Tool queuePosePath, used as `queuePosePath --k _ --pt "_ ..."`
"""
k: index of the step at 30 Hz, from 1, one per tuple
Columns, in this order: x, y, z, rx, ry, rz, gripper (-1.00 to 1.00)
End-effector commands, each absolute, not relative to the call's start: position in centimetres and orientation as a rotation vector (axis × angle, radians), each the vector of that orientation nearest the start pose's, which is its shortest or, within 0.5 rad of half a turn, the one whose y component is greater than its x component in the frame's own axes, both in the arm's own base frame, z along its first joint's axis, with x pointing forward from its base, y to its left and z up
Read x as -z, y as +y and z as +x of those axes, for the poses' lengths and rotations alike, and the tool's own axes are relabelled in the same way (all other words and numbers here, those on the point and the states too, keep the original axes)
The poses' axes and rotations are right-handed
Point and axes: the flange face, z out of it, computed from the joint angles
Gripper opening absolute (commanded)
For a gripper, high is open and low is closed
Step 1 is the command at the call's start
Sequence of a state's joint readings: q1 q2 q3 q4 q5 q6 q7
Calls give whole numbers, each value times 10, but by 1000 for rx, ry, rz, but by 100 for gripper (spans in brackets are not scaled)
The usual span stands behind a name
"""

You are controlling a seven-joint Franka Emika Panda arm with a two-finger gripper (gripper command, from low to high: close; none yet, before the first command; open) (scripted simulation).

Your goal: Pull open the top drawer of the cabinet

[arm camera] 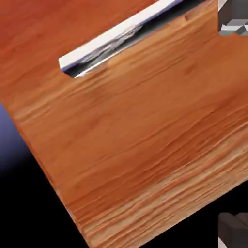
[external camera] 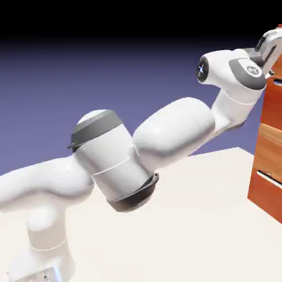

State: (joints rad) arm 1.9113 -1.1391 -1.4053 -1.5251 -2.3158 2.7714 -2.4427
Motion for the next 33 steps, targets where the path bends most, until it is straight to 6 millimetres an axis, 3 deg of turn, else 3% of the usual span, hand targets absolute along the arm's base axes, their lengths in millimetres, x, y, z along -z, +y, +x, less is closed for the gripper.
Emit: queuePosePath --k 1,5,7,15,16,17,25,33 --pt "-604 -87 658 385 1513 -412 0" --pt "-560 -71 691 611 1482 -612 0" --pt "-560 -70 692 613 1482 -615 0" --pt "-560 -70 742 613 1482 -615 0" --pt "-560 -70 742 613 1482 -615 -100" --pt "-560 -70 742 613 1482 -615 -100" --pt "-560 -70 692 613 1482 -615 -100" --pt "-560 -70 627 613 1482 -615 -100"
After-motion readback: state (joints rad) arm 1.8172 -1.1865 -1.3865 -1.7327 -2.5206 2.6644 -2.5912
